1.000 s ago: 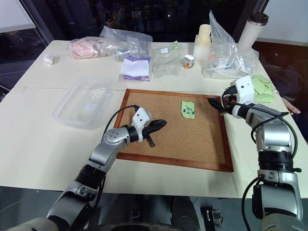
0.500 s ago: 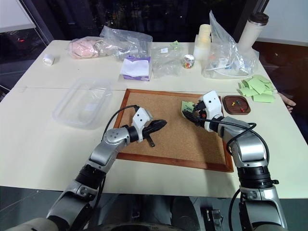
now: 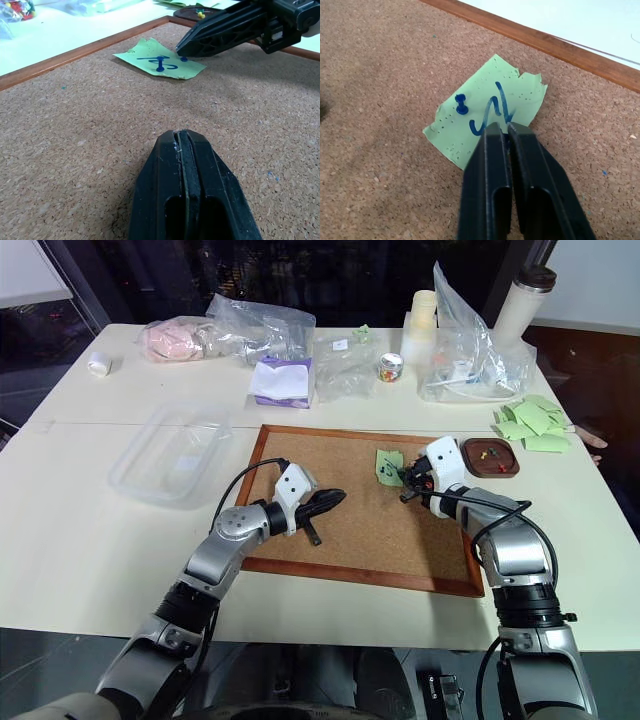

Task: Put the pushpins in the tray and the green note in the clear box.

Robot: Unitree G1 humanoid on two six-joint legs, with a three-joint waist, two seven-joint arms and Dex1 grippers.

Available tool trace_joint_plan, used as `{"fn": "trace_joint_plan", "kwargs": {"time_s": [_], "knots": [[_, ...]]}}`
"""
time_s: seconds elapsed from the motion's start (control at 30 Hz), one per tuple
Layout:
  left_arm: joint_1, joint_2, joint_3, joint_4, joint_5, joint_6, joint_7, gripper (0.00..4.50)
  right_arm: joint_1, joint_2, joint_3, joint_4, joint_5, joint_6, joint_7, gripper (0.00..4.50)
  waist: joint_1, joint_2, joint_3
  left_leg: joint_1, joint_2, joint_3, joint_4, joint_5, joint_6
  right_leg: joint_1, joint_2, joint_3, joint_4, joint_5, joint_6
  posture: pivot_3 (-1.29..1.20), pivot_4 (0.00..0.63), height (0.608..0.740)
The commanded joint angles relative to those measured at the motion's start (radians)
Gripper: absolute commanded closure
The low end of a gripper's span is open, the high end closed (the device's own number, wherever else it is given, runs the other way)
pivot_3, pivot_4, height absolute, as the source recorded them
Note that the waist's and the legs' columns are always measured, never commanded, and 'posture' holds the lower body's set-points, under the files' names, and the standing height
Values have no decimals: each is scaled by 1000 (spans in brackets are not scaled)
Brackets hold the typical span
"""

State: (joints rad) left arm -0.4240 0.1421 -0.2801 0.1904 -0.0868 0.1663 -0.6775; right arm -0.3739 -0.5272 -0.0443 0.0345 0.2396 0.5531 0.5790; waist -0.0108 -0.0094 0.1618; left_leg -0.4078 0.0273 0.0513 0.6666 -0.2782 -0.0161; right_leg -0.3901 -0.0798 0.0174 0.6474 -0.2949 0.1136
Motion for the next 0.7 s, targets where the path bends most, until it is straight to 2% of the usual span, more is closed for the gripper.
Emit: {"fn": "trace_joint_plan", "kwargs": {"time_s": [0.03,0.47,0.7], "knots": [[22,2,-11,4,12,9,4,4500,-13,0,-6,9,-6,-20,2,4472,0,0,0,0,0,0,0,0,0,0,0,0,0,0,0,0,150,740],[31,5,-16,-7,0,39,-11,4500,-68,-78,-83,-133,51,66,12,4472,1,0,0,-1,0,0,0,0,0,-2,0,0,0,0,0,0,150,740],[32,-1,-24,-5,2,41,-18,4500,-86,-113,-139,-112,55,76,-22,4472,1,0,0,-1,0,0,0,0,0,-1,0,0,0,0,0,0,150,740]]}}
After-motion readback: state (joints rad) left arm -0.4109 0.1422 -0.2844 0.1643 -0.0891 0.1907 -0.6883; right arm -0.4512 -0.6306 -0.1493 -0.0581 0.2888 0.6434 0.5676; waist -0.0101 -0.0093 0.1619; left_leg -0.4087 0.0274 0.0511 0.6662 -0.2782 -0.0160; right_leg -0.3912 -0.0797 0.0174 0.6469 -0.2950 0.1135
